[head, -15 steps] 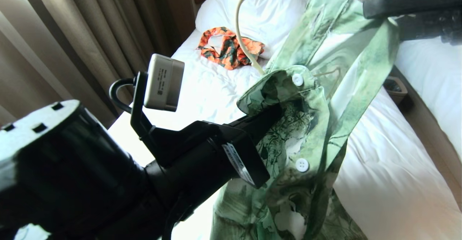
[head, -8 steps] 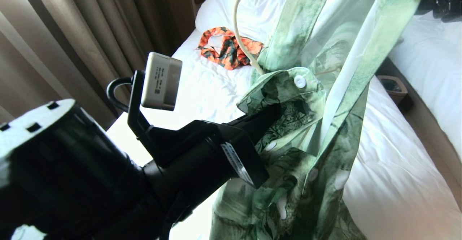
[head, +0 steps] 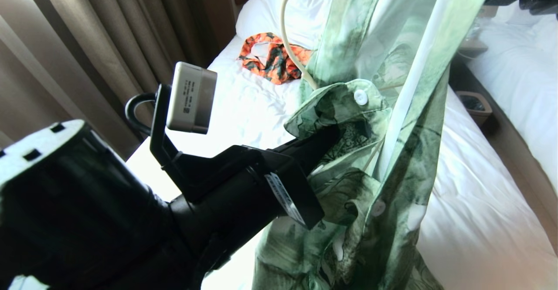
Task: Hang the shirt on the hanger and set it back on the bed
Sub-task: Hook the other side of the shirt onto the hanger
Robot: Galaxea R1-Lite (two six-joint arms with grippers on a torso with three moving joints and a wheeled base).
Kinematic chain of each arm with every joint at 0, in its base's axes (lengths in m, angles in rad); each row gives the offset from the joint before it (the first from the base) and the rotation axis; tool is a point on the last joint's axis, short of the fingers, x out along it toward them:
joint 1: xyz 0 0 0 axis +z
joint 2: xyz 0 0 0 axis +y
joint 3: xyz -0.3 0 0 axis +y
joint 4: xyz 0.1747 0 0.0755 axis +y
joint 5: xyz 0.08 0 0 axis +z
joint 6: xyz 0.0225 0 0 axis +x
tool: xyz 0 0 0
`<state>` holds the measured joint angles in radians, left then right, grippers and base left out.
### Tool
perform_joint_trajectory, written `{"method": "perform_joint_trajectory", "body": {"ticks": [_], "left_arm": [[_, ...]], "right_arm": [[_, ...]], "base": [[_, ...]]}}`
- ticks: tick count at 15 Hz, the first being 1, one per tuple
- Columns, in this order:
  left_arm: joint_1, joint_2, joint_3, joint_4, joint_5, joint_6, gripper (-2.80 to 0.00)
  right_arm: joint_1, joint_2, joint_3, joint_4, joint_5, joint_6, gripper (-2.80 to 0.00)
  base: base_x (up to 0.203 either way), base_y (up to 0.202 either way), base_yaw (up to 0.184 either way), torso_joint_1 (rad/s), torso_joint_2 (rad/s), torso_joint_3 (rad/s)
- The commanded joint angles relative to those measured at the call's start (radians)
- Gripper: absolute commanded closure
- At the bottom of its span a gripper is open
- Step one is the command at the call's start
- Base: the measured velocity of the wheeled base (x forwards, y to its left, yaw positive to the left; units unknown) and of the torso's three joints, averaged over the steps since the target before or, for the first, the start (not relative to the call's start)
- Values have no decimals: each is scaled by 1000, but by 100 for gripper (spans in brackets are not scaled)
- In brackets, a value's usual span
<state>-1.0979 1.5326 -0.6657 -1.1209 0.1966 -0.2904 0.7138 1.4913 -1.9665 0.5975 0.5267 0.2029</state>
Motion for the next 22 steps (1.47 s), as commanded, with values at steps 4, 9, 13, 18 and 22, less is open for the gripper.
{"method": "perform_joint_trajectory", "body": {"ticks": [4,9,13,18,22], "left_arm": [[1,3,0,-7,1,1,0],[0,3,0,-7,1,1,0],[-4,-4,0,-7,1,1,0],[-4,-9,0,-7,0,1,0],[-4,-6,0,-7,0,1,0]], "right_arm": [[6,-6,-6,251,-324,-230,-280],[14,15,-5,330,-426,-336,-280],[44,48,-3,331,-485,-351,-231],[105,87,-1,333,-649,-360,0],[146,104,0,329,-714,-356,0]], "base": [[0,0,0,0,0,0],[0,0,0,0,0,0],[0,0,0,0,0,0],[0,0,0,0,0,0],[0,0,0,0,0,0]]}}
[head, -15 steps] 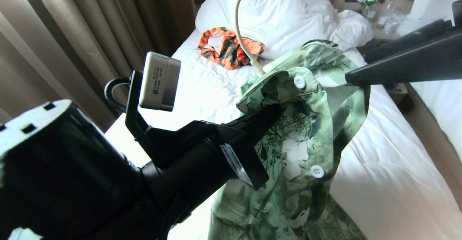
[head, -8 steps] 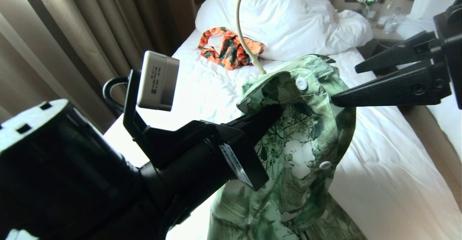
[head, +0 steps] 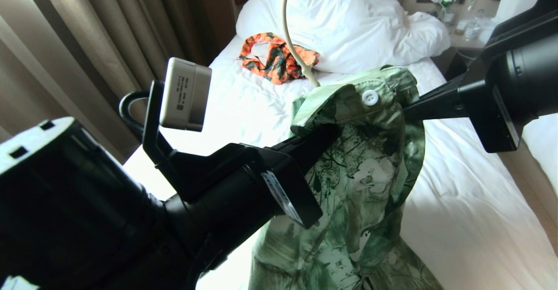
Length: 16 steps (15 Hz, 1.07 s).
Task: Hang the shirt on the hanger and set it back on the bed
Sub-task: Hook the other side of the shirt onto the hanger
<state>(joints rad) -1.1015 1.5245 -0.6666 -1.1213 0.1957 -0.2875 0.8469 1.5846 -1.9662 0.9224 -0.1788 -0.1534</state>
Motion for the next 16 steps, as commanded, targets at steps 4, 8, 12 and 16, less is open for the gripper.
{"method": "perform_joint_trajectory", "body": {"ticks": [4,8,12,16], "left_arm": [[0,8,1,-5,1,-2,0],[0,15,2,-5,1,-2,0],[0,16,2,-6,1,-2,0],[2,14,2,-5,1,-2,0]], "right_arm": [[15,6,0,4,-45,14,0],[17,3,1,6,-43,17,-280],[13,-3,0,7,61,70,-280],[-65,-40,0,-1,388,182,-280]], "base": [[0,0,0,0,0,0],[0,0,0,0,0,0],[0,0,0,0,0,0],[0,0,0,0,0,0]]}}
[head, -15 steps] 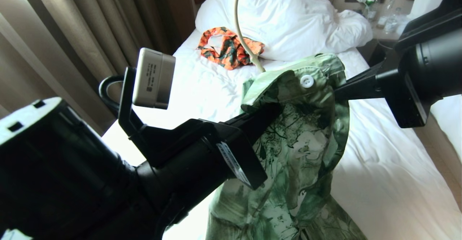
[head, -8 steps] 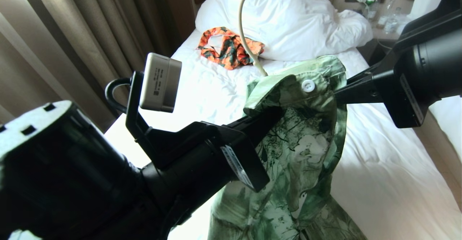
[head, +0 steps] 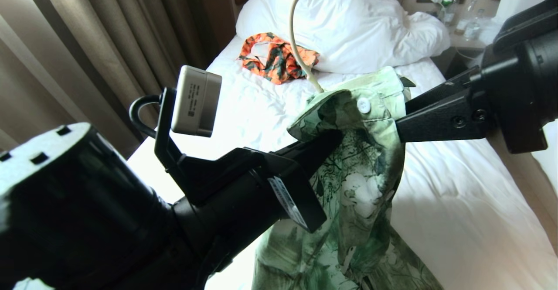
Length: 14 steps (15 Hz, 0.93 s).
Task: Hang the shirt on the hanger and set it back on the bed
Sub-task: Hook the other side of the shirt onto the hanger
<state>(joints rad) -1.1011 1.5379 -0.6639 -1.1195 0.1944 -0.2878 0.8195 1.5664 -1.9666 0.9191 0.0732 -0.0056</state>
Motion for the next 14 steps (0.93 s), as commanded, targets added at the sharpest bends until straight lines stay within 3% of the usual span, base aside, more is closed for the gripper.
{"method": "perform_joint_trajectory", "body": {"ticks": [1,3,4,8,14], "left_arm": [[1,1,0,-7,2,-2,0],[0,1,0,-6,2,-2,0],[0,-2,0,-7,2,-2,0],[0,-2,0,-7,4,-2,0],[0,-11,0,-8,6,-2,0]], "right_arm": [[-92,-34,2,-3,261,82,-280],[-181,-55,16,-37,466,161,-280],[-198,-70,49,-105,524,197,-280],[-197,-98,105,-460,567,328,-280],[-165,-56,-12,-581,564,373,-280]], "base": [[0,0,0,0,0,0],[0,0,0,0,0,0],[0,0,0,0,0,0],[0,0,0,0,0,0],[0,0,0,0,0,0]]}}
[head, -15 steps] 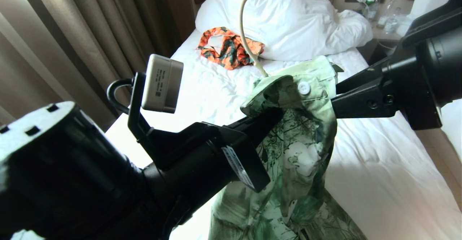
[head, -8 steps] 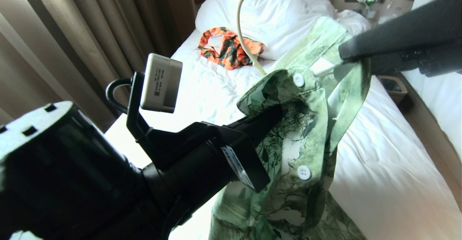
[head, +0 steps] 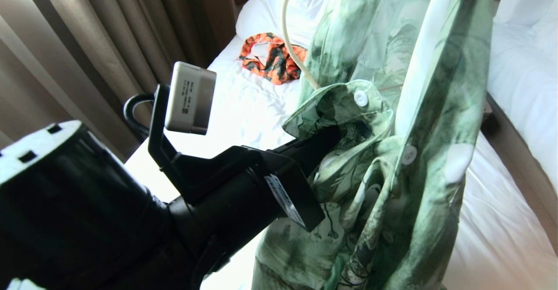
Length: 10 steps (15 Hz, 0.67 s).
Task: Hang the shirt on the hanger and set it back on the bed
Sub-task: Hook the other side of the shirt onto the hanger
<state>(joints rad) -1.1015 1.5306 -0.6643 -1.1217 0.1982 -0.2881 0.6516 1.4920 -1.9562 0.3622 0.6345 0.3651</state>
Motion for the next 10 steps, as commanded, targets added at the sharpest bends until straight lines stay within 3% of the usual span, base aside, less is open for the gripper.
{"method": "perform_joint_trajectory", "body": {"ticks": [1,8,10], "left_arm": [[0,-4,0,-6,12,-2,0],[-7,6,6,-6,12,-2,0],[-11,9,6,-5,12,-2,0]], "right_arm": [[3,19,-23,-63,1,4,-280],[7,25,-23,-248,-14,12,-280],[19,29,-27,-256,-85,26,-280]], "base": [[0,0,0,0,0,0],[0,0,0,0,0,0],[0,0,0,0,0,0]]}}
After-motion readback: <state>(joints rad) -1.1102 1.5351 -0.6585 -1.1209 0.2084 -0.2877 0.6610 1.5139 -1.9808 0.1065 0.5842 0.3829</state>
